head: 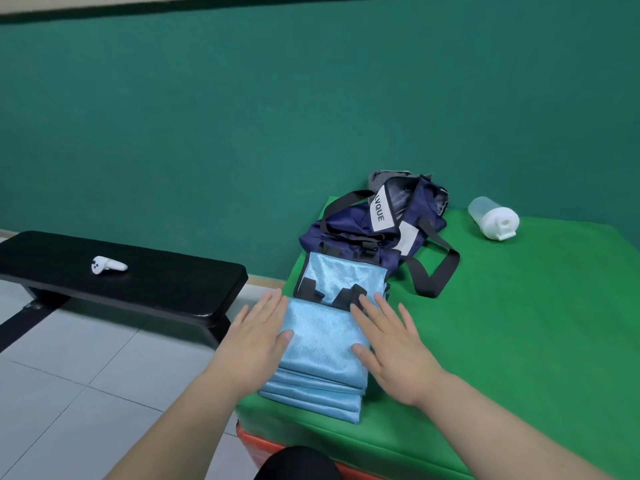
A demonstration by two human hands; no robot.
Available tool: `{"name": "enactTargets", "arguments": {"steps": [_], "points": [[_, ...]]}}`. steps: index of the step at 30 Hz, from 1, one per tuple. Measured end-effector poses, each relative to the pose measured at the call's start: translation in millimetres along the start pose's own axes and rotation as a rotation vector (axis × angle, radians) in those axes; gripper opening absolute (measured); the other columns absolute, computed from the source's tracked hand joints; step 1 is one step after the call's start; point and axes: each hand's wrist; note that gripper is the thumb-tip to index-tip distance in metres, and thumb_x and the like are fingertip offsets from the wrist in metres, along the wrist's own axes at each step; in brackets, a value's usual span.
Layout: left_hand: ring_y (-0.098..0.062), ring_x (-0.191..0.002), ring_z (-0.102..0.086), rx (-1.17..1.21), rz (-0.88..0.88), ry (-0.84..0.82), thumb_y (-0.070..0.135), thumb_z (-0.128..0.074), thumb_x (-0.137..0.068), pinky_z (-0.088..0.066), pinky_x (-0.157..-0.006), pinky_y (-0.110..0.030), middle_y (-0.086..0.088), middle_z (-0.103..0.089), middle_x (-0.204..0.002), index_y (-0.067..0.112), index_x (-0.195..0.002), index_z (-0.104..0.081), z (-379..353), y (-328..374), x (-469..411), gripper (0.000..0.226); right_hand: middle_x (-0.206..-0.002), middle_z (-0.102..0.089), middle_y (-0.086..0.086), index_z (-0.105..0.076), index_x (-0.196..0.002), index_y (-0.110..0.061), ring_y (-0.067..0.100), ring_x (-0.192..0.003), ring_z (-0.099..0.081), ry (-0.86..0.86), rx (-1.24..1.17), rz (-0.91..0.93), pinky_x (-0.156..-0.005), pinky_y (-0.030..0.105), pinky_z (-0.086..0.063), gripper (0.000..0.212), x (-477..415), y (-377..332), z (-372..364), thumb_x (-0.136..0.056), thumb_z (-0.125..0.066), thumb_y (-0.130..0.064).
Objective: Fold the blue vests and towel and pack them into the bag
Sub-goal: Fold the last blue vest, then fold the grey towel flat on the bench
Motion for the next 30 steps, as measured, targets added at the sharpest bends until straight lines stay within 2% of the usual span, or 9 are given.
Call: {"name": "enactTargets", "arguments": {"steps": [2,5,10,14,17,19,23,28,30], "points": [[0.001,-0.144,0.022,-0.030,0.016,0.012,0.056,-0.009,-0.100,0.010,-0.122,-0.033,0.010,0.016,-0.164,0.021,-0.159,0.006,4,8,6,0.070,-0.166,0.012,-0.011,0.004,-0.159,-0.030,0.009,-0.148,0.029,0.013,-0.031,-0.028,-0.122,0.043,0.014,0.075,7,1,4,-0.092,0.001,-0.063],[-0.004,-0.142,0.034,-0.096,0.021,0.054,0.061,0.011,-0.079,0.017,-0.120,-0.041,0.008,0.026,-0.161,0.019,-0.158,0.010,3,23,11,0.089,-0.165,0.014,-0.011,0.006,-0.159,-0.032,0.009,-0.148,0.029,0.021,-0.056,-0.041,-0.122,0.043,0.014,0.078,15,2,12,-0.088,0.005,-0.066],[-0.012,-0.145,0.035,-0.102,-0.038,0.147,0.060,0.000,-0.088,0.023,-0.117,-0.046,0.004,0.025,-0.162,0.018,-0.159,-0.003,0,52,9,0.083,-0.166,0.013,-0.012,0.004,-0.159,-0.033,0.010,-0.149,0.025,0.038,-0.130,-0.095,-0.123,0.040,0.012,0.088,25,14,27,-0.080,0.007,-0.072],[-0.012,-0.141,0.041,-0.135,-0.098,0.104,0.063,0.003,-0.083,0.028,-0.113,-0.045,0.004,0.030,-0.161,0.022,-0.159,0.002,4,79,-7,0.087,-0.167,0.006,-0.011,-0.002,-0.159,-0.033,0.011,-0.151,0.019,0.066,-0.164,-0.141,-0.124,0.040,0.007,0.095,28,38,41,-0.076,0.005,-0.076],[-0.013,-0.144,0.035,-0.134,-0.147,0.119,0.065,-0.003,-0.084,0.022,-0.116,-0.047,0.002,0.019,-0.165,0.025,-0.159,-0.007,4,97,-27,0.085,-0.167,0.003,-0.009,-0.005,-0.160,-0.032,0.012,-0.152,0.016,0.082,-0.164,-0.170,-0.125,0.043,0.002,0.097,28,62,49,-0.075,0.004,-0.079],[-0.013,-0.146,0.030,-0.109,-0.182,0.126,0.067,-0.007,-0.084,0.022,-0.116,-0.046,0.003,0.012,-0.166,0.025,-0.158,-0.015,6,111,-41,0.085,-0.168,0.001,-0.008,-0.008,-0.160,-0.031,0.013,-0.153,0.013,0.075,-0.165,-0.199,-0.125,0.043,0.000,0.089,26,79,56,-0.084,-0.007,-0.078],[-0.015,-0.147,0.030,-0.093,-0.232,0.099,0.070,-0.002,-0.079,0.023,-0.117,-0.045,0.005,0.018,-0.165,0.029,-0.157,-0.017,15,140,-74,0.090,-0.167,-0.007,-0.004,-0.015,-0.159,-0.029,0.017,-0.154,0.006,0.081,-0.150,-0.240,-0.125,0.044,-0.005,0.070,19,119,67,-0.100,-0.035,-0.060],[-0.015,-0.151,0.019,-0.030,-0.204,0.095,0.074,-0.003,-0.072,0.009,-0.122,-0.044,0.005,0.010,-0.167,0.028,-0.158,-0.016,34,165,-138,0.097,-0.167,-0.009,-0.004,-0.018,-0.158,-0.027,0.017,-0.154,0.004,0.107,-0.149,-0.257,-0.125,0.041,-0.007,0.069,-10,166,86,-0.100,-0.041,-0.056],[-0.016,-0.152,0.015,-0.003,-0.208,0.079,0.075,-0.011,-0.076,0.005,-0.123,-0.044,0.005,0.007,-0.167,0.028,-0.158,-0.014,44,171,-168,0.094,-0.167,-0.009,-0.005,-0.018,-0.158,-0.027,0.018,-0.154,0.002,0.124,-0.161,-0.259,-0.125,0.040,-0.007,0.070,-30,185,95,-0.099,-0.043,-0.056]]}}
Point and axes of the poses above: each hand's wrist, its own x-axis away from the middle knuckle, its own z-axis out of the back of the hand, y = z × x
